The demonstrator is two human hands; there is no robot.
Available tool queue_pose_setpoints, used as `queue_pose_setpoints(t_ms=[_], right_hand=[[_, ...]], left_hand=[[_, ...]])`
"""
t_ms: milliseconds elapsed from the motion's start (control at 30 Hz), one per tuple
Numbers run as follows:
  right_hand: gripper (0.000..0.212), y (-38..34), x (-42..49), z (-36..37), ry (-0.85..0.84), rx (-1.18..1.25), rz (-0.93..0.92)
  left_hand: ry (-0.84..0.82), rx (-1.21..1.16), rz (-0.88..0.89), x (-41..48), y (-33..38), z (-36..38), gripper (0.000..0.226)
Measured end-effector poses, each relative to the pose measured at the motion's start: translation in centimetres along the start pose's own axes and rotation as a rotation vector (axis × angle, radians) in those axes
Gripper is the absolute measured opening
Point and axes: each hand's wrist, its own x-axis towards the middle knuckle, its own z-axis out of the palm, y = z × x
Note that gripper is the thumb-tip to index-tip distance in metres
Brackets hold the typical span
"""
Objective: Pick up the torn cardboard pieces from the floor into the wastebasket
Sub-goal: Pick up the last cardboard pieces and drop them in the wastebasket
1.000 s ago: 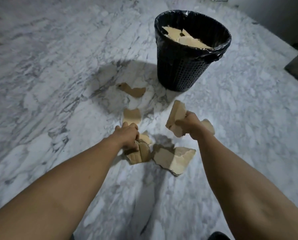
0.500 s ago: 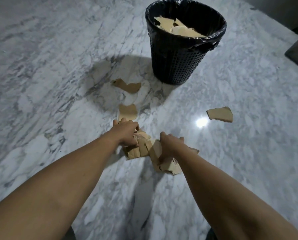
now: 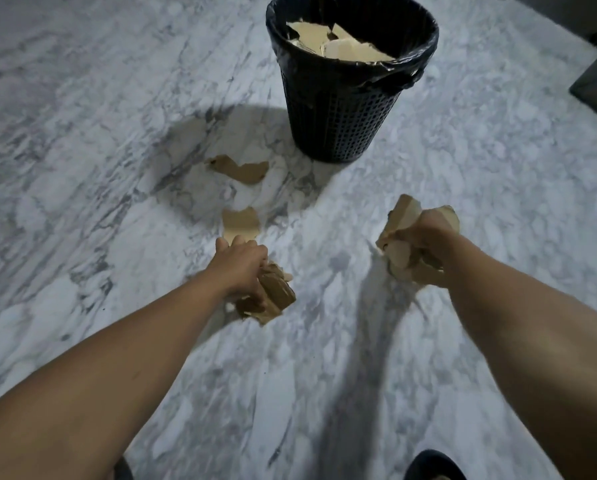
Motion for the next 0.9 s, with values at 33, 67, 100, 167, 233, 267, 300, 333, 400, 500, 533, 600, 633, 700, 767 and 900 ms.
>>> queue_pose_setpoints(t_ms=[33,67,100,167,233,267,300,333,400,500,533,600,633,700,767,900], right_hand=[[0.071,0.6,1.2,-0.4,0.015,-0.039,-0.027],[0.068,1.0,1.6,-0.7,0.012,-0.071,-0.047],[0.061,1.0,1.5,-0.8,-0.006,-0.103,-0.076],[0.046,0.5,0.7,-0.2,-0.047,-0.172,-0.088],[0.048,-0.8,-0.1,1.2,-0.028,-0.267,-0.164],[0.053,-1.6,-0.5,2.0,-0.027,-0.34,-0.232],[0.057,-2.6,-1.0,2.9,-0.036,-0.414,-0.295],[0.06,-3.4,-1.2,3.8,-0.049,-0.467,-0.358],[0.063,-4.8,-1.9,5.3,-0.099,-0.507,-0.399],[0.064,-6.2,-3.5,5.5,-0.152,-0.501,-0.383],[0.068,-6.4,-3.3,5.3,-0.151,-0.511,-0.377],[0.082,-6.0,-2.8,4.7,-0.133,-0.552,-0.404],[0.087,-5.5,-2.4,4.6,-0.142,-0.587,-0.427],[0.087,-4.3,-1.9,4.6,-0.179,-0.664,-0.453],[0.084,-3.2,-1.7,5.0,-0.193,-0.681,-0.422],[0.089,-1.5,-1.9,6.0,-0.178,-0.484,-0.345]], left_hand=[[-0.005,-0.047,0.005,-0.2,0.0,-0.1,0.055],[-0.038,-0.112,0.002,-0.5,-0.2,-0.1,0.054],[-0.094,-0.195,-0.008,-0.7,-0.5,-0.2,0.053],[-0.223,-0.365,-0.053,-1.2,-1.6,-0.5,0.048],[-0.336,-0.425,-0.074,-1.7,-2.5,-1.0,0.042],[-0.387,-0.427,-0.067,-1.9,-2.7,-1.3,0.039],[-0.43,-0.432,-0.063,-2.0,-2.8,-1.5,0.035],[-0.465,-0.445,-0.06,-2.1,-2.7,-1.6,0.031],[-0.511,-0.464,-0.062,-2.0,-2.3,-1.6,0.026],[-0.539,-0.443,-0.072,-1.4,-1.7,-1.6,0.024],[-0.533,-0.451,-0.096,-1.2,-1.8,-1.8,0.027],[-0.459,-0.483,-0.143,-0.8,-2.4,-2.4,0.032],[-0.387,-0.531,-0.174,-0.5,-2.9,-2.7,0.033],[-0.195,-0.711,-0.277,0.1,-3.5,-2.9,0.037],[-0.001,-0.881,-0.398,1.2,-3.9,-2.7,0.042],[0.174,-0.797,-0.604,4.5,-4.3,-1.3,0.062]])
